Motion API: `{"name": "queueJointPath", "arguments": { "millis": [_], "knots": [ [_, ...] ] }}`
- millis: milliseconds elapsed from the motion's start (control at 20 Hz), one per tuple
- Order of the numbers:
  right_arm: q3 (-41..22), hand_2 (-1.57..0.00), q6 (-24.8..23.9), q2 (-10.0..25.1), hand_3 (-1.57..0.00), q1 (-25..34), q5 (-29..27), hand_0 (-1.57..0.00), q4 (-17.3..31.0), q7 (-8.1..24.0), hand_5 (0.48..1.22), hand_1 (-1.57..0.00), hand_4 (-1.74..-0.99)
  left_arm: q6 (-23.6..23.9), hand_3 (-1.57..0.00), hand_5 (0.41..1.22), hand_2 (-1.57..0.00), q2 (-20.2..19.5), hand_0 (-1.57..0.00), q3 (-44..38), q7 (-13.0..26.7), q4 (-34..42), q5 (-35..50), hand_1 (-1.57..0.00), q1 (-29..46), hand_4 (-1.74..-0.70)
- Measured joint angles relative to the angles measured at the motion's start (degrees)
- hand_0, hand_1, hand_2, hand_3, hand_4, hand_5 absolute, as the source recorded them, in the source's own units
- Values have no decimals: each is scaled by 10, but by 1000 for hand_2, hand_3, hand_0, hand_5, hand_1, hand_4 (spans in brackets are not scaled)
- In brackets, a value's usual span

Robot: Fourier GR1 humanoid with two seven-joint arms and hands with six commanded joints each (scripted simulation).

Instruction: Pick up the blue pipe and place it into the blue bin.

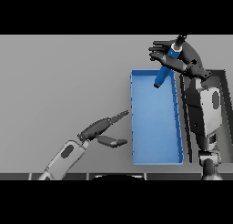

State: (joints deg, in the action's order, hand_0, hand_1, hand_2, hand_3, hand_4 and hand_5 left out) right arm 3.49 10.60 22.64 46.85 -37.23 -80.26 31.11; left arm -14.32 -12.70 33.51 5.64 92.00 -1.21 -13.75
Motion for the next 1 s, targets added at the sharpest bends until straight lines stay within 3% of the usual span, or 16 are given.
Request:
{"name": "queueJointPath", "arguments": {
  "millis": [200,350,550,600,650,700,800,900,1000],
  "knots": [
    [-11,-1571,-31,-17,-1571,-75,34,-1571,-4,38,1120,-1571,-1741,-3,1,470,1,5,1,-1,-2,-3,4,1,-5,-887],
    [-53,-1571,-58,5,-1571,-122,25,-1571,9,38,1122,-1571,-1741,1,1,463,1,7,1,3,-12,-5,-2,1,0,-881],
    [-142,-1571,-84,49,-1571,-173,-18,-1571,22,38,1114,-1571,-1591,-1,1,460,1,6,1,0,-6,-9,1,1,-4,-884],
    [-169,-1571,-87,66,-1330,-185,-27,-1571,27,38,1110,-1571,-1599,-3,1,457,1,4,1,1,-12,2,5,1,1,-885],
    [-201,-1393,-103,92,-1122,-187,-50,-1563,33,38,1133,-1459,-1547,-2,1,455,1,2,1,3,-12,2,1,1,6,-886],
    [-246,-1114,-131,115,-897,-183,-77,-1306,44,38,1150,-1167,-1503,0,1,453,1,8,1,4,3,2,2,1,0,-886],
    [-324,-712,-167,144,-574,-159,-153,-836,74,38,1176,-746,-1392,2,1,453,1,10,1,3,9,7,4,1,-2,-885],
    [-387,-456,-191,175,-367,-136,-214,-534,81,38,1141,-477,-1285,2,1,453,1,11,1,7,6,0,-2,1,1,-888],
    [-433,-291,-169,195,-234,-115,-218,-342,86,38,1028,-305,-1208,3,1,452,1,11,1,8,6,1,-2,1,4,-891]
  ]
}}
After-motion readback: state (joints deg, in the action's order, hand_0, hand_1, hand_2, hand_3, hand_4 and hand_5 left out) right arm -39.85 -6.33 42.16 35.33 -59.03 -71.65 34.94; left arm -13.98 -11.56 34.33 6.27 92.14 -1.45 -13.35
